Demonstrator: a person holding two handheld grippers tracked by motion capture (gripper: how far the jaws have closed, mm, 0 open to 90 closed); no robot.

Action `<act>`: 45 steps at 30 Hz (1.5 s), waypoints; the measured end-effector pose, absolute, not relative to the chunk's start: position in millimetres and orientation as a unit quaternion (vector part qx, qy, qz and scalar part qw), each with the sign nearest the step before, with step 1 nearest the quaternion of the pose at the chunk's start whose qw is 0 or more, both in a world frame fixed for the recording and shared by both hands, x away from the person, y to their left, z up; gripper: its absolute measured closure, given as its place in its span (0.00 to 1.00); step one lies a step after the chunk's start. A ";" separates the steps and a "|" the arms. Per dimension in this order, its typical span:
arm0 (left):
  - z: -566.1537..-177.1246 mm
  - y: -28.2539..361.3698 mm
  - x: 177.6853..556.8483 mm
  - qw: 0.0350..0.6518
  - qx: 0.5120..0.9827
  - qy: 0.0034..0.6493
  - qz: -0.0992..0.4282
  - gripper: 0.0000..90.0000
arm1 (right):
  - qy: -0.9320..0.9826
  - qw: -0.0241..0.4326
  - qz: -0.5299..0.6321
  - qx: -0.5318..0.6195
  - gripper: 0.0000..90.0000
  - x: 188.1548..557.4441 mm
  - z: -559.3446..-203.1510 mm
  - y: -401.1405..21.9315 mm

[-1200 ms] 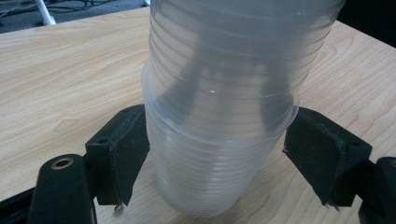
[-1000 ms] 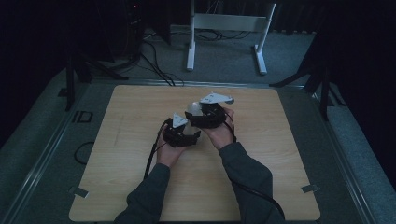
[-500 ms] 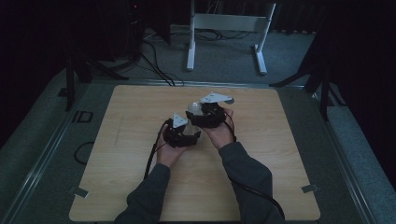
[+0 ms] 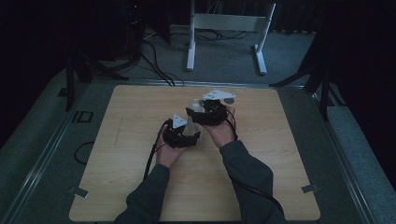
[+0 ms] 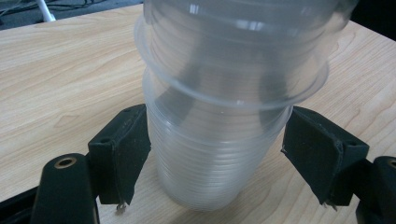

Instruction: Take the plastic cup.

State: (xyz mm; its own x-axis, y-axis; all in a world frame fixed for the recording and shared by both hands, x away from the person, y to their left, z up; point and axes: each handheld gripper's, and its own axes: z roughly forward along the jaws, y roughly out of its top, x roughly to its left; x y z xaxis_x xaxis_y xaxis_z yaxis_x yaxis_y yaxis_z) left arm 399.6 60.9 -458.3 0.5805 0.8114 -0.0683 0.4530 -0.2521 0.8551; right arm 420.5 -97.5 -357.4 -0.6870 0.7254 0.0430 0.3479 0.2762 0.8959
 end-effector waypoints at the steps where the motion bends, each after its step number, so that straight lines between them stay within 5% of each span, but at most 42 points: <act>1: -458.1 61.1 399.5 0.452 0.766 0.412 0.198 0.25 | 0.775 0.193 0.493 0.345 0.42 420.2 -355.9 -97.7; 10: -455.8 63.4 400.0 0.450 0.761 0.422 0.200 0.16 | 0.766 0.196 0.509 0.340 0.42 415.2 -341.8 -100.6; 28: -453.1 69.5 396.1 0.457 0.755 0.424 0.200 0.17 | 0.752 0.200 0.531 0.335 0.42 409.9 -315.1 -108.1; 45: -453.5 77.5 389.0 0.472 0.757 0.414 0.184 0.36 | 0.733 0.208 0.547 0.345 0.42 405.1 -299.0 -138.1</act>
State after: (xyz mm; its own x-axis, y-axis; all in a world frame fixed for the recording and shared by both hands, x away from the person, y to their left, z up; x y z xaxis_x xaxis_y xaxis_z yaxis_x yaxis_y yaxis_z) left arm 389.0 77.5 -453.5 0.5903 0.7994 -0.1121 0.4527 -0.2129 0.8659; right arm 405.1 -138.1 -299.0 -0.6753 0.7340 0.0720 0.2778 0.1626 0.9468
